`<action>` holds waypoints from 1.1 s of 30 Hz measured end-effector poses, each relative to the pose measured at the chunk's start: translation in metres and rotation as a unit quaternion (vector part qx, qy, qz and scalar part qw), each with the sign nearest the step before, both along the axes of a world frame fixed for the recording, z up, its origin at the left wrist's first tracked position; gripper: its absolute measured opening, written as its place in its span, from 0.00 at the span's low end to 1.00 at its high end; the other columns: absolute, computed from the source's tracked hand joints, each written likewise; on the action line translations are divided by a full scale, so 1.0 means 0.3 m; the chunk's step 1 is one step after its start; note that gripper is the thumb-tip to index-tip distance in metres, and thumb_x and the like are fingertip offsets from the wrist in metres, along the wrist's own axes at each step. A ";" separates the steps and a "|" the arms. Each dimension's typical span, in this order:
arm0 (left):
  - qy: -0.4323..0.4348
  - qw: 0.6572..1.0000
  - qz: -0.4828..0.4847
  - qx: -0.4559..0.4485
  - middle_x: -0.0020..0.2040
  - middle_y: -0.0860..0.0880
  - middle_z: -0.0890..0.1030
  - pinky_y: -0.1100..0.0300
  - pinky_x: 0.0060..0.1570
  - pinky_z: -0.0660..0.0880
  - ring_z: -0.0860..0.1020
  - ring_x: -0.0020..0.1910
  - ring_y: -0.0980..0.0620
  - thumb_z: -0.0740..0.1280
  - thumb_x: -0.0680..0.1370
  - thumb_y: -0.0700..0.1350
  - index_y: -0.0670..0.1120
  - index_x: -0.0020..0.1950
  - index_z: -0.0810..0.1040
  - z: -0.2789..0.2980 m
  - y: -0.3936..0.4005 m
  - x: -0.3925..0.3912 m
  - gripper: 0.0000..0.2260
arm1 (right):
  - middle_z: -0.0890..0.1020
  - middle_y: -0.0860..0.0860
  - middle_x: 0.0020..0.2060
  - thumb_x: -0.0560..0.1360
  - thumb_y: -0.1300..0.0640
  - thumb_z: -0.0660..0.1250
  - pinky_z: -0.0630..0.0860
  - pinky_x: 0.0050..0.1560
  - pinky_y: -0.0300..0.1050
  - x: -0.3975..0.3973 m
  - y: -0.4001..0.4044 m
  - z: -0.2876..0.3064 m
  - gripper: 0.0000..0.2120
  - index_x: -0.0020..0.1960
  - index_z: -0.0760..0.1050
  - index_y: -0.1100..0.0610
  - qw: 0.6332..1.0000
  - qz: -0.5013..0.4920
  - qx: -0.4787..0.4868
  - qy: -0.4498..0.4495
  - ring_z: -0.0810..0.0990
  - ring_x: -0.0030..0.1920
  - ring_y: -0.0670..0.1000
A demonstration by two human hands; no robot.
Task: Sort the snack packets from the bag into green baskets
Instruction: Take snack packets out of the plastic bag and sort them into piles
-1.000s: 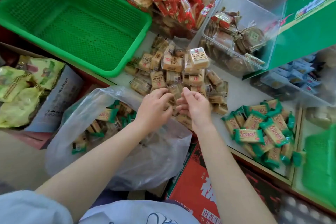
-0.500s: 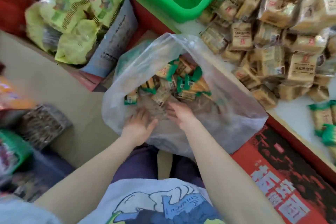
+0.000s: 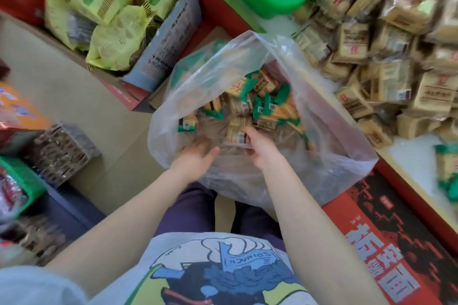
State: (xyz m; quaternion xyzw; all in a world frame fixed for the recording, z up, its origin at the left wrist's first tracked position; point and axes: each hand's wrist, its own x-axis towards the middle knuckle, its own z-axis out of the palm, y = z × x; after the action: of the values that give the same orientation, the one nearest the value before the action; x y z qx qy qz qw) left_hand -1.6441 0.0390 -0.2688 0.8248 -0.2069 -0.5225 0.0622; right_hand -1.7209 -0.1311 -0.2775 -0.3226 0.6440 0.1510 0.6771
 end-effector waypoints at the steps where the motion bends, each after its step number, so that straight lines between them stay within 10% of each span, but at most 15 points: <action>1: 0.025 0.999 0.047 0.007 0.81 0.48 0.59 0.51 0.75 0.57 0.59 0.79 0.45 0.50 0.84 0.62 0.50 0.80 0.61 0.023 -0.017 0.015 0.27 | 0.83 0.53 0.45 0.77 0.54 0.69 0.75 0.39 0.43 -0.036 -0.019 0.034 0.05 0.50 0.77 0.55 1.000 0.021 -0.003 -0.009 0.80 0.43 0.51; 10: 0.238 0.889 0.333 -0.203 0.62 0.47 0.81 0.45 0.58 0.80 0.82 0.57 0.48 0.64 0.82 0.54 0.54 0.65 0.73 0.383 -0.432 -0.131 0.12 | 0.86 0.48 0.53 0.78 0.53 0.70 0.81 0.57 0.49 -0.301 -0.210 0.393 0.12 0.61 0.81 0.51 0.948 0.081 -0.211 -0.224 0.84 0.55 0.49; 16: 0.277 0.883 0.255 -0.280 0.49 0.46 0.85 0.57 0.40 0.82 0.85 0.43 0.52 0.63 0.83 0.50 0.44 0.61 0.77 0.571 -0.772 -0.316 0.12 | 0.86 0.50 0.51 0.79 0.56 0.70 0.80 0.56 0.47 -0.537 -0.393 0.573 0.07 0.56 0.83 0.50 0.917 -0.010 -0.326 -0.232 0.84 0.54 0.49; 19: 0.332 0.888 0.197 -0.250 0.55 0.44 0.85 0.48 0.55 0.81 0.84 0.54 0.46 0.59 0.83 0.60 0.44 0.65 0.78 0.590 -0.894 -0.416 0.23 | 0.83 0.47 0.49 0.78 0.57 0.72 0.79 0.54 0.41 -0.650 -0.460 0.606 0.09 0.57 0.78 0.50 0.905 -0.032 -0.356 -0.231 0.82 0.51 0.43; 24: 0.408 0.877 0.155 -0.203 0.59 0.45 0.83 0.60 0.45 0.80 0.82 0.54 0.49 0.52 0.83 0.63 0.44 0.67 0.78 0.582 -1.036 -0.543 0.28 | 0.82 0.54 0.52 0.70 0.51 0.78 0.81 0.56 0.53 -0.787 -0.543 0.578 0.19 0.55 0.73 0.51 0.910 -0.088 -0.361 -0.186 0.82 0.52 0.51; 28: 0.104 0.945 -0.029 -0.309 0.73 0.48 0.73 0.58 0.71 0.67 0.68 0.74 0.48 0.60 0.83 0.55 0.49 0.74 0.72 0.520 -1.071 -0.526 0.21 | 0.82 0.51 0.50 0.73 0.53 0.75 0.81 0.55 0.56 -0.818 -0.654 0.545 0.15 0.55 0.72 0.52 0.905 -0.130 -0.391 -0.107 0.82 0.49 0.49; 33: -0.282 0.890 -0.284 -0.220 0.82 0.52 0.40 0.39 0.77 0.40 0.38 0.80 0.44 0.59 0.81 0.59 0.61 0.81 0.51 0.430 -1.080 -0.414 0.30 | 0.79 0.44 0.47 0.75 0.54 0.72 0.75 0.46 0.37 -0.702 -0.819 0.544 0.16 0.58 0.70 0.52 0.852 -0.084 -0.511 -0.076 0.80 0.45 0.39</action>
State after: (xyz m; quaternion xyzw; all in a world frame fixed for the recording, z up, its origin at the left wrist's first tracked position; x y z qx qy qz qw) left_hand -1.7682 -0.2850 -0.1399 0.8089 -0.5506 -0.2040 0.0300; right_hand -1.9314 -0.3769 -0.1142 -0.5784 0.6015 -0.2819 0.4735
